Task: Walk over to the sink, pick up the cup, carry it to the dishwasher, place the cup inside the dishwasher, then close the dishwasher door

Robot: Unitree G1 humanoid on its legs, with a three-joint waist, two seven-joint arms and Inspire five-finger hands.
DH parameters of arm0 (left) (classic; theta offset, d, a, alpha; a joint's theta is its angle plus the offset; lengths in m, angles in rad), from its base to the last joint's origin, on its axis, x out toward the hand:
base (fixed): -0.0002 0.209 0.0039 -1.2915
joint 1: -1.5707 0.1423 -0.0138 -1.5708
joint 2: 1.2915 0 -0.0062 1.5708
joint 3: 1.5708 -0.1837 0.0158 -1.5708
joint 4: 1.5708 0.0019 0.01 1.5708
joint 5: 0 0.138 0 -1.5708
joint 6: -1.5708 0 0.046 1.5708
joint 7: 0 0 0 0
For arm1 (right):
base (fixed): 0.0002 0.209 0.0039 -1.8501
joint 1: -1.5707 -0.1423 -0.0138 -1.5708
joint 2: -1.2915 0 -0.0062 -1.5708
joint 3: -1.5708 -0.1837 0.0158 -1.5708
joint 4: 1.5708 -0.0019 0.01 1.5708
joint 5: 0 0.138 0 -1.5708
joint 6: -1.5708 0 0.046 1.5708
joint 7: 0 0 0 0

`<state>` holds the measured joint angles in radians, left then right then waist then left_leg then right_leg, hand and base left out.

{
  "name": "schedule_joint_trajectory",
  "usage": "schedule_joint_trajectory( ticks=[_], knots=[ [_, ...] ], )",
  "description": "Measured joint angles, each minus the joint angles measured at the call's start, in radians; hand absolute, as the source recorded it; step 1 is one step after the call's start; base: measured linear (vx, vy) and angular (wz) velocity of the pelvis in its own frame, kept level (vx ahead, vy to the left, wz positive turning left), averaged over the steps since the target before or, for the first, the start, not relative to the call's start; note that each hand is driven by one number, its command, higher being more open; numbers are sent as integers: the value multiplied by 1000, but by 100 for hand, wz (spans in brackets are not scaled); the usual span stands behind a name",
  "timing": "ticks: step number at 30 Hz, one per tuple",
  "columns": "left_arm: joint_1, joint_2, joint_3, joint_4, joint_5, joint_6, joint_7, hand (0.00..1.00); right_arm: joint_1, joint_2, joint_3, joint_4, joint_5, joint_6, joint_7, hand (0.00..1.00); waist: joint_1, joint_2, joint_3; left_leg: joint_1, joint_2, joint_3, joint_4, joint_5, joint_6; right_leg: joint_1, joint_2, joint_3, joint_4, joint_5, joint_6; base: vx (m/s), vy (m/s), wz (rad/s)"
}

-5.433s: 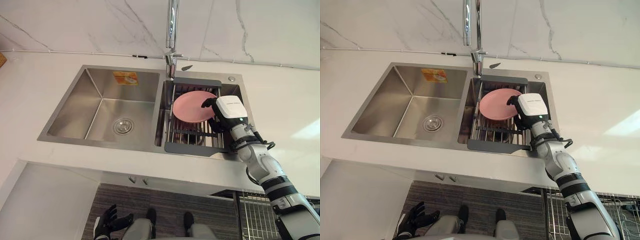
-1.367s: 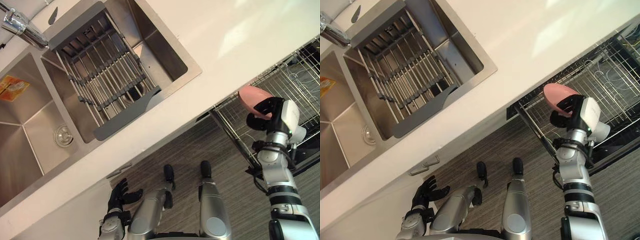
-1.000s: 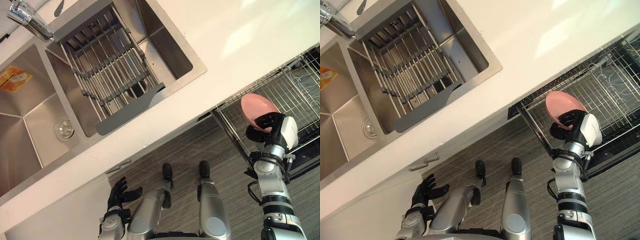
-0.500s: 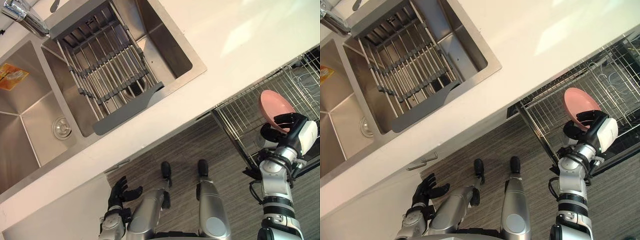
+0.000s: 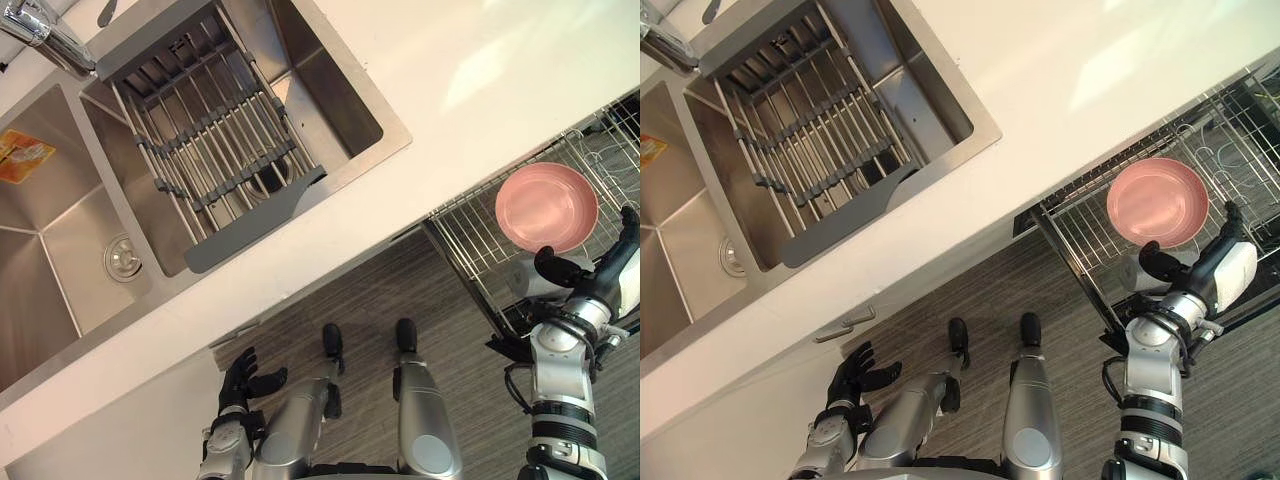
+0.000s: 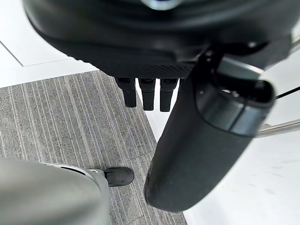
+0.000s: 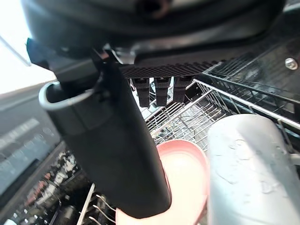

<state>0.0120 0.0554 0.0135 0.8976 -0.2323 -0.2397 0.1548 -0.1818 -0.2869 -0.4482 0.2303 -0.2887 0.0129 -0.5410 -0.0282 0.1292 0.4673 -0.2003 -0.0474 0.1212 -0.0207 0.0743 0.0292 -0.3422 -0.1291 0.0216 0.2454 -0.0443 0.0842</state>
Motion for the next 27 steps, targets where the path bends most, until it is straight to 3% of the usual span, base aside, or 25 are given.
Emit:
schedule_joint_trajectory(
  ticks=[4, 11, 16, 27],
  knots=[
    [0, 0, 8, -1, 0, 6, -1, 90, 35, 21, -39, -58, 67, -20, 9, 90, -2, -6, -1, 13, 1, 5, -2, -2, -2, 14, 1, 0, -4, 0, 0, 8, -2, 0],
    [2, 0, 83, 3, 28, 25, -10, 90, 194, 80, -137, -234, 147, -93, 54, 90, -17, -61, -28, 52, 12, 30, -10, -17, -5, 52, 10, 7, -24, -3, -2, 43, -14, -6],
    [4, -2, 139, 5, 38, 40, -30, 90, 310, 128, -237, -250, 273, -129, 93, 90, -27, -92, -49, 85, 21, 57, 7, -51, -11, 98, 15, 11, -40, -15, -3, 74, -12, -7],
    [6, -26, 175, 11, 36, 61, -62, 90, 388, 136, -225, -68, 765, -158, 337, 90, -40, -92, -89, 76, 49, 141, 113, -143, -17, 124, 18, 30, -35, -42, -1, 46, -9, -7]
  ],
)
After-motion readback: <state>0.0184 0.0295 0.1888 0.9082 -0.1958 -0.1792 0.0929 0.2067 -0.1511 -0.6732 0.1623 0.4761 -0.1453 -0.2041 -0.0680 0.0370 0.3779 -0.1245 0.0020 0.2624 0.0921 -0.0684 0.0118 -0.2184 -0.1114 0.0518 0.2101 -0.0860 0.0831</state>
